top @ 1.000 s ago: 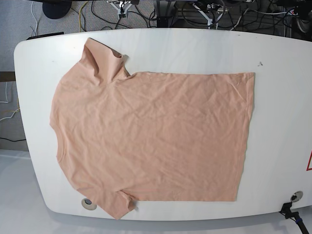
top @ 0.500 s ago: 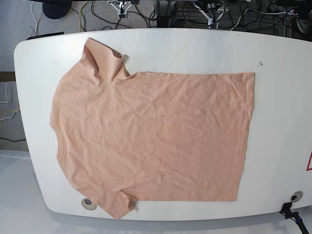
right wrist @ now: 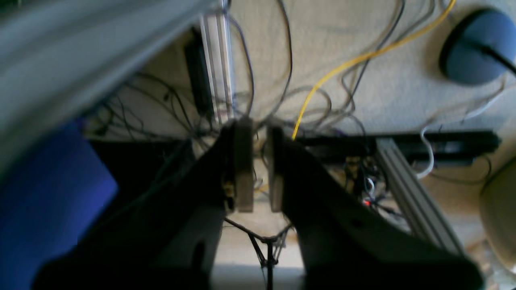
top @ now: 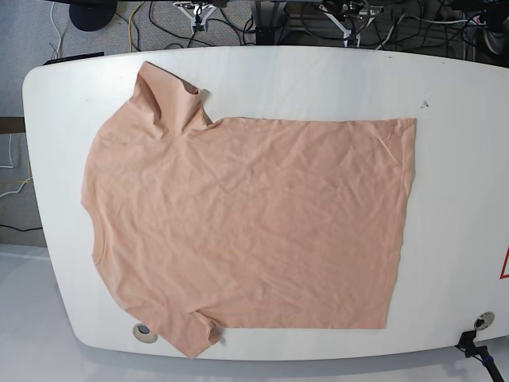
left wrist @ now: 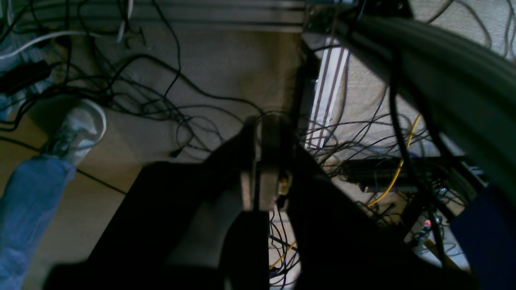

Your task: Fold the T-shirt properly

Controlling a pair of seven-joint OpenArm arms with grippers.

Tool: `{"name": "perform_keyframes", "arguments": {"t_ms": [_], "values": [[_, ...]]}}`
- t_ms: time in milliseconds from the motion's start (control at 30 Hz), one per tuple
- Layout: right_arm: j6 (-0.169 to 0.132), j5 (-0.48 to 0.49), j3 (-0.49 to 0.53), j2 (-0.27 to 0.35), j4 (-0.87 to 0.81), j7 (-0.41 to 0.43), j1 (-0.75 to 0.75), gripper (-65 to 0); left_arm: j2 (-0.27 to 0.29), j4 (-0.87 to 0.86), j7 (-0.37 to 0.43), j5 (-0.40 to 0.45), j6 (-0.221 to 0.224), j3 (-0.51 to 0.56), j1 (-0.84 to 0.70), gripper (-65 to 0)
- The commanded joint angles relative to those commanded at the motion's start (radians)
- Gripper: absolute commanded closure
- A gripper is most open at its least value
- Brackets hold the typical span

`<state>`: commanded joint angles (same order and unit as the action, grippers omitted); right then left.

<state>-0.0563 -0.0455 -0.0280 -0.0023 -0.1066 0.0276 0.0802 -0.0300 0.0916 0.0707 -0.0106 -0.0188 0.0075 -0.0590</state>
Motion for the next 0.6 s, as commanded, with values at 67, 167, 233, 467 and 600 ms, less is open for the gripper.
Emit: {"name": "perform_keyframes", "arguments": {"t_ms": [67, 167, 233, 467, 600], "values": [[0.002, 0.002, -0.002, 0.0, -0.004, -0.002, 0.002, -5.3, -0.003, 0.0, -0.002, 0.0, 0.001, -0.001, 0.001, -1.2], [0.005, 0.001, -0.004, 0.0, -0.006, -0.003, 0.007, -5.3, -0.008, -0.001, -0.001, -0.006, 0.0, -0.004, 0.003, -1.7], [0.003, 0.001, -0.004, 0.002, -0.012, -0.004, 0.014, -5.3, -0.013, -0.001, -0.001, -0.004, -0.001, -0.004, -0.002, -2.0], [0.002, 0.001, -0.001, 0.017, -0.083, -0.005, 0.1, -5.2, -0.046, 0.118, 0.022, 0.002, -0.01, -0.004, -0.069, -1.4], [-0.001, 0.003, 0.002, 0.037, -0.145, -0.009, 0.159, -5.1, -0.062, 0.246, 0.002, 0.004, -0.018, 0.0, -0.14, -1.2]]}}
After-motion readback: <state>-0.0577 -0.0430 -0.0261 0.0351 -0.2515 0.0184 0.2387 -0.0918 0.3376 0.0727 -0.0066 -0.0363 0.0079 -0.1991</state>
